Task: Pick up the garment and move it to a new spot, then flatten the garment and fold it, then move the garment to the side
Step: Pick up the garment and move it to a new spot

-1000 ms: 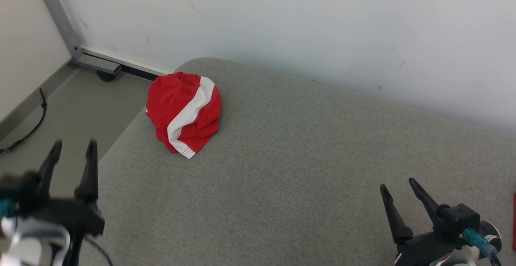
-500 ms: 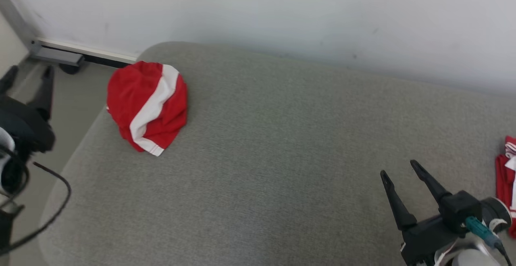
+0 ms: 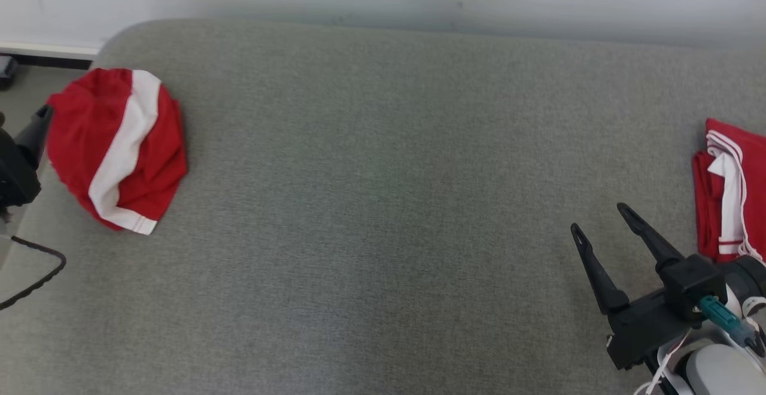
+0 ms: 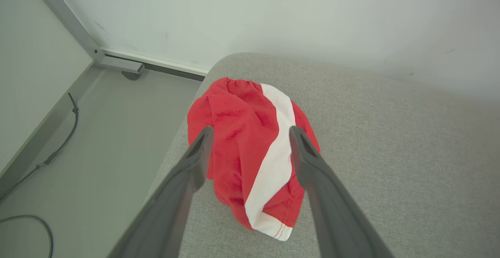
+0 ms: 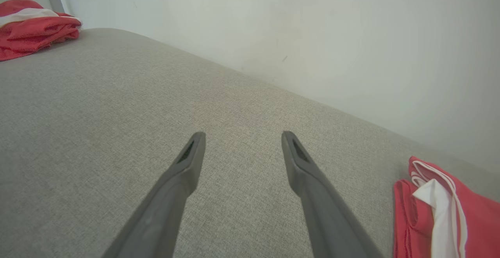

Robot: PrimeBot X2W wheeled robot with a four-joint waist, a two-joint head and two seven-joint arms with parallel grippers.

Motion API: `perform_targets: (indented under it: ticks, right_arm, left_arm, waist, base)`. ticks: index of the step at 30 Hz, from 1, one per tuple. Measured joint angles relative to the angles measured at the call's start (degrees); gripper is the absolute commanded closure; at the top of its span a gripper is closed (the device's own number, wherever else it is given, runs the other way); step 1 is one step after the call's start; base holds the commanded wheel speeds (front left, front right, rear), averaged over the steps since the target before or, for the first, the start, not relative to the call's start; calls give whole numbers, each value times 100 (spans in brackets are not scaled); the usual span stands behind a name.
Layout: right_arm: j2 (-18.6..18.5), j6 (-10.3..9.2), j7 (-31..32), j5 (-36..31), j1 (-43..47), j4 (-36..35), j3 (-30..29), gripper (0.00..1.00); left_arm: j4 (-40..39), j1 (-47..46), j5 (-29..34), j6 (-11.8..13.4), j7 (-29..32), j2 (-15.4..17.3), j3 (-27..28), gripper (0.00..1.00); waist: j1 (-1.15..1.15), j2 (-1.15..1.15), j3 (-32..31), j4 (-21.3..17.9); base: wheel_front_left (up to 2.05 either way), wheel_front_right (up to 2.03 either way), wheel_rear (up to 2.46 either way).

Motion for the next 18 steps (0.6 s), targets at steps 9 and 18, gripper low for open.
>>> perform_targets:
  ticks: [9,18]
  right_arm:
    - [-78,-48,151,-60,-109,-241,-25,0]
    - [-131,-93,352,-113,-229,-482,-2,0]
  left_arm:
    - [535,-66,-488,0,915,88,-467,0]
    - [721,-166,-793,0,1345,120,-813,0]
  waist:
    - [-1,0,512,-293]
    - [-1,0,854,-343]
  base:
    - [0,0,0]
    - [0,0,0]
